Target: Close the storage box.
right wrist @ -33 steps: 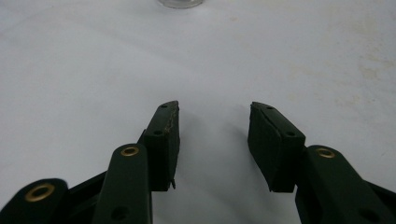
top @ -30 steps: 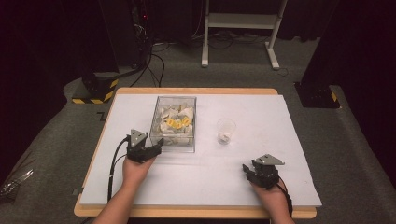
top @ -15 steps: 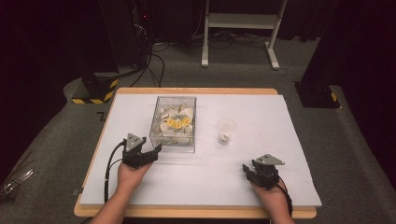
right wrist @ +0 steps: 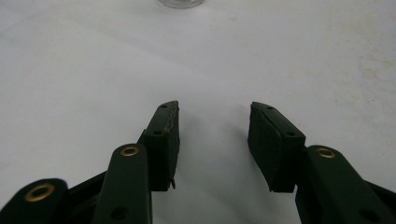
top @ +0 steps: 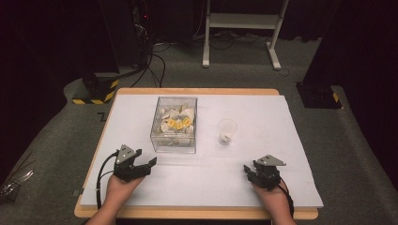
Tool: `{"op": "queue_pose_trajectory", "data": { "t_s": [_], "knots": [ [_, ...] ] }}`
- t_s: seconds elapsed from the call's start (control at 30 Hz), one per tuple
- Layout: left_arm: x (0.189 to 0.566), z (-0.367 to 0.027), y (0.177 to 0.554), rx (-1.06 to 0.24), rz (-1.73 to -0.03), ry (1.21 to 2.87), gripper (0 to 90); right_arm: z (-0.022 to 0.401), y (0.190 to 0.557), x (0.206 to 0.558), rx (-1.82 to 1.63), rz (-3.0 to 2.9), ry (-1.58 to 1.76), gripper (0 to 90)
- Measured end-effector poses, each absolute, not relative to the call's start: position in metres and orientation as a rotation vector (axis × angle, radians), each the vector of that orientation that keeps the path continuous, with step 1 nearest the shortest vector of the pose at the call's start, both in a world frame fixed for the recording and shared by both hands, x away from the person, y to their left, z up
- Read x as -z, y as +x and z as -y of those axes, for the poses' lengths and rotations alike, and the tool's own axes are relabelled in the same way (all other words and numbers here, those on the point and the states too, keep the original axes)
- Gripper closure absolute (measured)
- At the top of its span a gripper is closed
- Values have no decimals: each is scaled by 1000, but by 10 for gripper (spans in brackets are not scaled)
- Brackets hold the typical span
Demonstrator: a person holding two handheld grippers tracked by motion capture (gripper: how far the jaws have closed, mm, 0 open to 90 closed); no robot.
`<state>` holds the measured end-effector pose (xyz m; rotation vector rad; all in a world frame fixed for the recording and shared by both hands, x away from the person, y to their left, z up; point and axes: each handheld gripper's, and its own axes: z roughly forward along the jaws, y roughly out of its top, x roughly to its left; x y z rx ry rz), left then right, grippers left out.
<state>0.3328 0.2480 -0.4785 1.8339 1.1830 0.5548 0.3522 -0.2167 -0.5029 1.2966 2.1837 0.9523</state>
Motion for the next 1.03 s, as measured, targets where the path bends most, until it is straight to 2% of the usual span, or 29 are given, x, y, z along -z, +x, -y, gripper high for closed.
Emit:
{"op": "queue_pose_trajectory", "data": {
  "t_s": [0.4,1.03],
  "knots": [
    [503,-265,315,-558,-1243,2019,249,217,352,503,-953,-2183,1296,535],
    [509,-271,311,-572,-1251,2013,224,217,352,503,-953,-2181,1298,535]
  ]
}}
